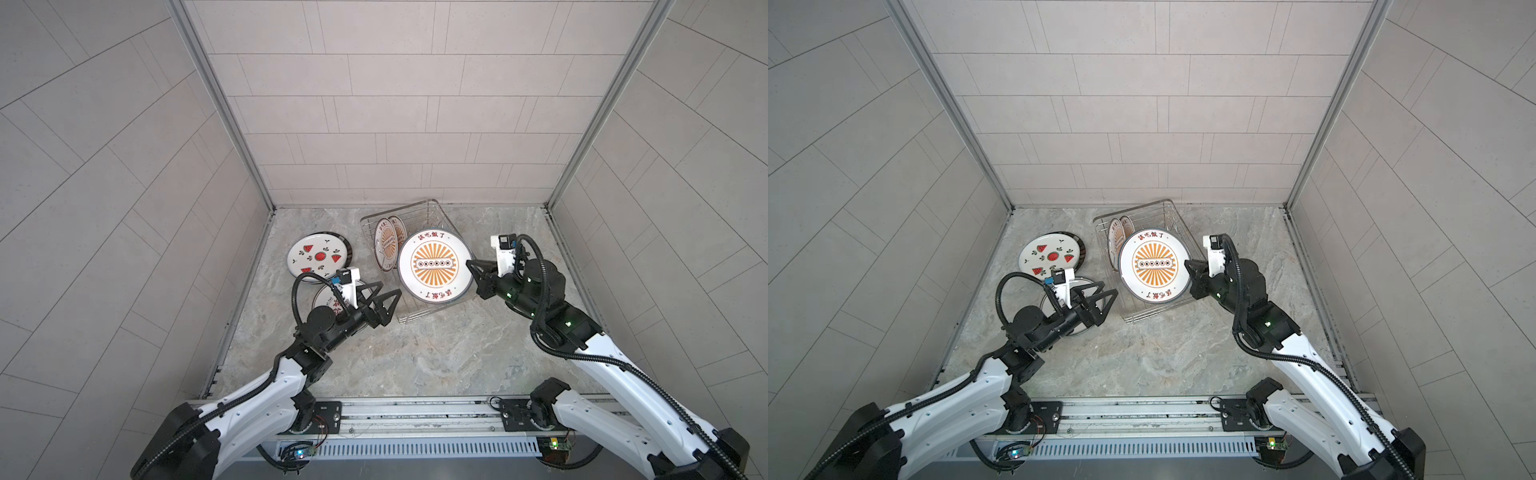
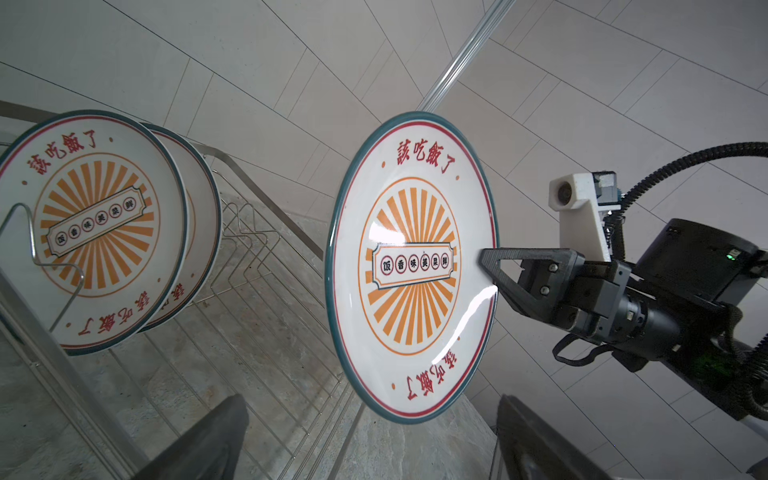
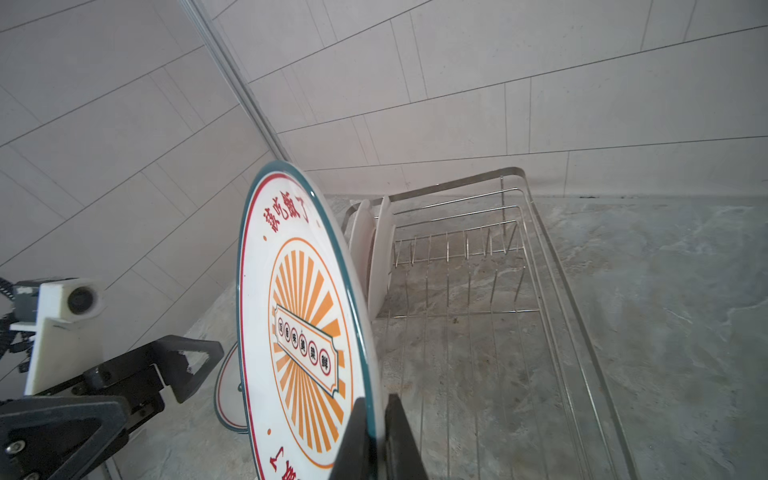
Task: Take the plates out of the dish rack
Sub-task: 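Grasp the sunburst plate's rim with the left gripper while the right gripper holds it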
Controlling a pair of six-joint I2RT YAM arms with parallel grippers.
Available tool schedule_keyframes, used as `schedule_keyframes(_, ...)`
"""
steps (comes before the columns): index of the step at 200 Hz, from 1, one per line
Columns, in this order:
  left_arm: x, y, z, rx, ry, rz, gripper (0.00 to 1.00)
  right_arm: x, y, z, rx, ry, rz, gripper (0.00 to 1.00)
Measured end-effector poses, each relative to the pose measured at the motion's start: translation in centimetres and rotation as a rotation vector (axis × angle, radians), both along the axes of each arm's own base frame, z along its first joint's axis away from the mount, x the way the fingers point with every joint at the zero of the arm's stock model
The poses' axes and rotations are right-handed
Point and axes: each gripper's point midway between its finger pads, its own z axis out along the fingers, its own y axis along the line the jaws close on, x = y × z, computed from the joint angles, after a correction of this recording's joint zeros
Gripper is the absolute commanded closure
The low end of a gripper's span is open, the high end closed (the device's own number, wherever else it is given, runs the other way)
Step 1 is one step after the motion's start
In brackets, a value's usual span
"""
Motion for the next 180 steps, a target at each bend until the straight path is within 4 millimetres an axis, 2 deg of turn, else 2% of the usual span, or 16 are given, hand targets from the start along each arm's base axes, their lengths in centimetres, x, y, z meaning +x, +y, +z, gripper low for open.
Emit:
schedule_keyframes(34,-0.2,-0.4,0.3,-0.029,0.005,-0.027,0.10,-0.8,0.8,-0.7,0.071,-0.003,0.052,1.00)
schedule_keyframes(65,-0.3,-0.7,0.2,-0.047,0.022,-0.047,0.20,-1.2,1.6,-1.5,0.106,0.001,0.090,1.00)
schedule_keyframes(107,-0.5,-1.1,-0.2,-0.054,0.050,-0.073,0.49,-2.0,2.6,-2.0,0.132,-0.018,0.138,1.00)
schedule_keyframes(147,-0.6,-1.2,0.0,-0.071,0.058,-0.081,0.83,-3.4,3.5,-1.3,0.126,-0.067,0.174,1.00)
schedule_keyframes(180,-0.7,-1.1,0.1,-0.084,0.064,-0.085,0.93,-3.8,3.8,-0.9,0.104,-0.104,0.161,1.00)
